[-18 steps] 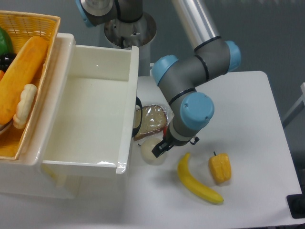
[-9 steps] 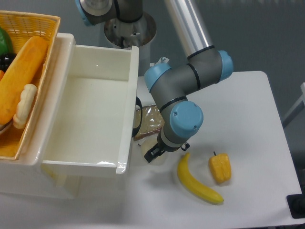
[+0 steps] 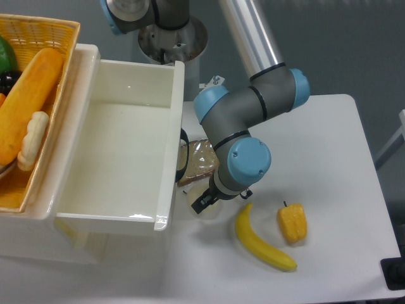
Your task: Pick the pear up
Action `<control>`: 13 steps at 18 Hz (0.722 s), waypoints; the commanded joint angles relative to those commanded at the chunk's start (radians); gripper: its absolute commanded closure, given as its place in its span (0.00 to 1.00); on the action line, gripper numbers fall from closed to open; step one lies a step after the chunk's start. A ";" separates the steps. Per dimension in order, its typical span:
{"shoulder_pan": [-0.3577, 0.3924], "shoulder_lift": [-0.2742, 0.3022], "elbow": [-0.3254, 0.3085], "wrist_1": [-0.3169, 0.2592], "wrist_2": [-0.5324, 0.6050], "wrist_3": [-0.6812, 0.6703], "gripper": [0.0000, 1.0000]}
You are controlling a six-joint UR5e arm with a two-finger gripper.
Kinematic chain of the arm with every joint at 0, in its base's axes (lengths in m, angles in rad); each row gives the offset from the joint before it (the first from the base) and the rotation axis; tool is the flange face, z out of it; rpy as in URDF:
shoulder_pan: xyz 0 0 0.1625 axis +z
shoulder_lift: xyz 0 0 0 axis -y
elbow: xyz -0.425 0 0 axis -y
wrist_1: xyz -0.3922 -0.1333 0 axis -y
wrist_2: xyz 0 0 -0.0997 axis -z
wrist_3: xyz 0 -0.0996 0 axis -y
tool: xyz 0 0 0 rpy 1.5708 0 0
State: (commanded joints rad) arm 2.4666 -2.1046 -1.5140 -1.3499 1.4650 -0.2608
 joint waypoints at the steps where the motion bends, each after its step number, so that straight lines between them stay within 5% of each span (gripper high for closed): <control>1: 0.000 -0.005 0.000 0.000 -0.006 0.000 0.00; 13: -0.006 -0.015 -0.011 0.002 -0.029 -0.006 0.00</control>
State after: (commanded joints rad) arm 2.4605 -2.1199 -1.5248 -1.3484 1.4358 -0.2669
